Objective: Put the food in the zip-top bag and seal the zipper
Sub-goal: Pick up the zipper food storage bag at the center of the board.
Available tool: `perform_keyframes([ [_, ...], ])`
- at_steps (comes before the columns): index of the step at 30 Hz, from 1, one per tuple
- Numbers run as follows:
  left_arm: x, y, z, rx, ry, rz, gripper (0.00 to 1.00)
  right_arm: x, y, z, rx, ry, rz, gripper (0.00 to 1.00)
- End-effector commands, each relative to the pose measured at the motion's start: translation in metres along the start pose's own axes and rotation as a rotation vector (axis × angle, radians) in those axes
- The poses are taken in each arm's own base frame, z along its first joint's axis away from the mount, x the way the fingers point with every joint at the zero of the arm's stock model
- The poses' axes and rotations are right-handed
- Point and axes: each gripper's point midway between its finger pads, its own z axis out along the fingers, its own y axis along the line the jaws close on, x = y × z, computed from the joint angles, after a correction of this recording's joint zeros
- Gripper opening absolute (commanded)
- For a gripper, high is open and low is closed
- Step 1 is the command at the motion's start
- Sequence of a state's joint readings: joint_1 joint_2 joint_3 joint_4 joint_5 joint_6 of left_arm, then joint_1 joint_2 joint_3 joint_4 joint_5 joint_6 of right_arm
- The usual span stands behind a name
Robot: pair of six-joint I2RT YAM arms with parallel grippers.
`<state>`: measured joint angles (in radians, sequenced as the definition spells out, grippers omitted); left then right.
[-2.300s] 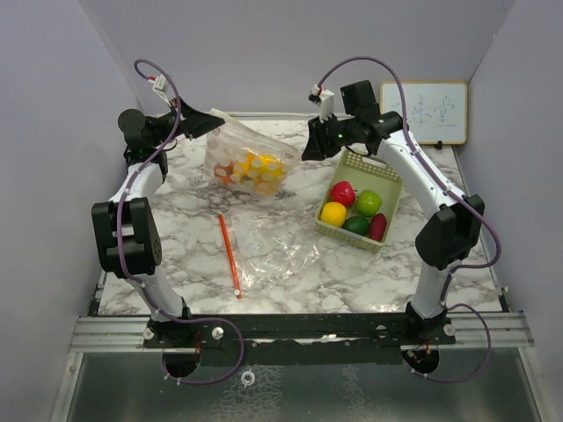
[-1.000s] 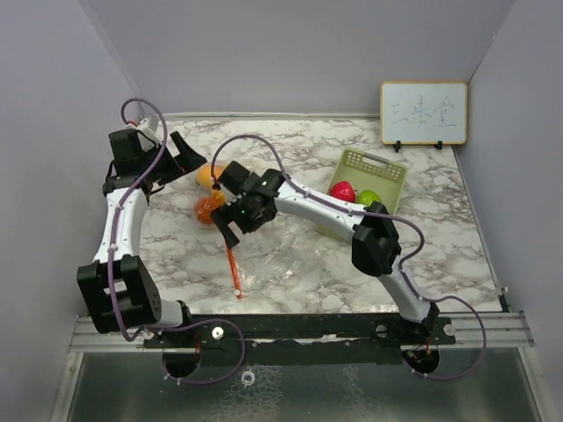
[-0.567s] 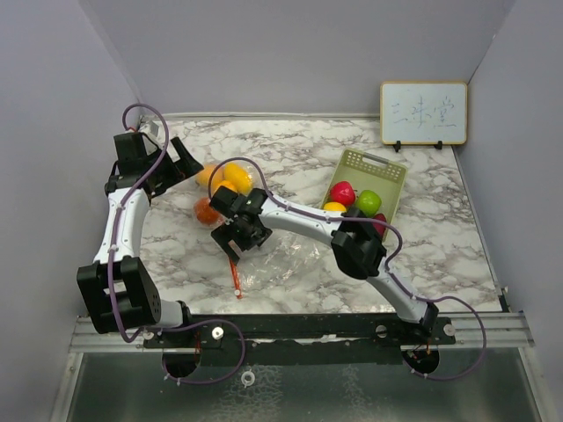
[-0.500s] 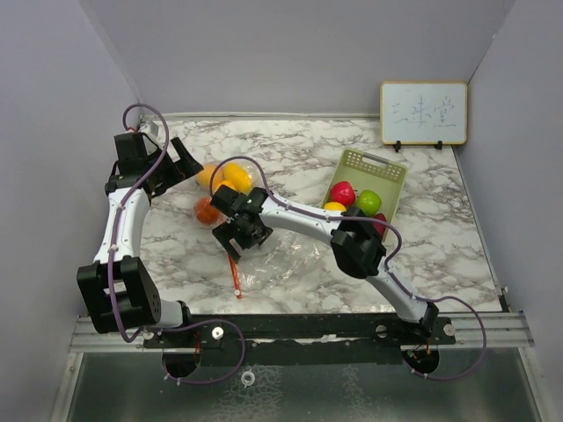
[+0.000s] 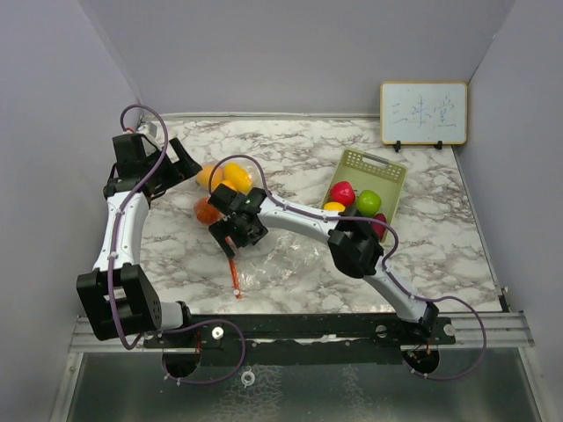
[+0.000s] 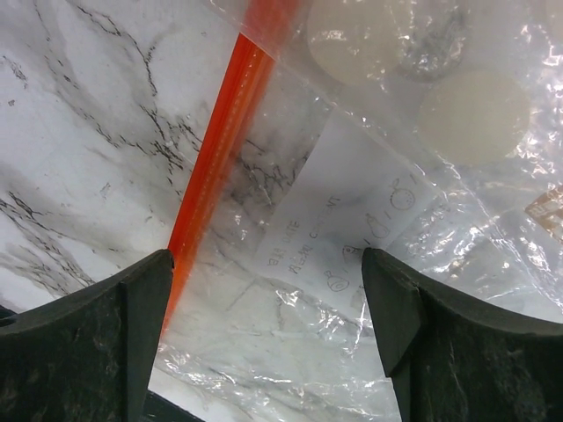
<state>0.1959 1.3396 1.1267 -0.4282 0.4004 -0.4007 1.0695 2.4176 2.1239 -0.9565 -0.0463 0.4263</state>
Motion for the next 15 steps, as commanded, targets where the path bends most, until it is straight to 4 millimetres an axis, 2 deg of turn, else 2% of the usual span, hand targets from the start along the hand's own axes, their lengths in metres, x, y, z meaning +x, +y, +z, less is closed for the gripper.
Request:
perform_keyframes([
  [1, -0.001, -0.007, -0.006, 0.025, -0.023, 0.020, 0.99, 0.004, 0.012, 0.016, -0.038, 0.028, 0.016, 0.87],
  [6, 0.001, -0.012, -0.008, 0.037, -0.024, 0.025, 0.99, 0.018, 0.010, 0.038, 0.048, 0.050, -0.043, 0.87],
  [10, 0.007, -0.016, -0.010, 0.046, -0.012, 0.030, 0.99, 0.040, -0.015, 0.050, 0.155, 0.093, -0.048, 0.84],
  [12, 0.012, -0.020, -0.011, 0.057, -0.003, 0.041, 0.99, 0.051, -0.028, 0.049, 0.210, 0.108, -0.045, 0.69],
  [15, 0.016, -0.025, -0.013, 0.073, 0.003, 0.049, 0.99, 0.058, -0.044, 0.040, 0.273, 0.102, -0.051, 0.35],
])
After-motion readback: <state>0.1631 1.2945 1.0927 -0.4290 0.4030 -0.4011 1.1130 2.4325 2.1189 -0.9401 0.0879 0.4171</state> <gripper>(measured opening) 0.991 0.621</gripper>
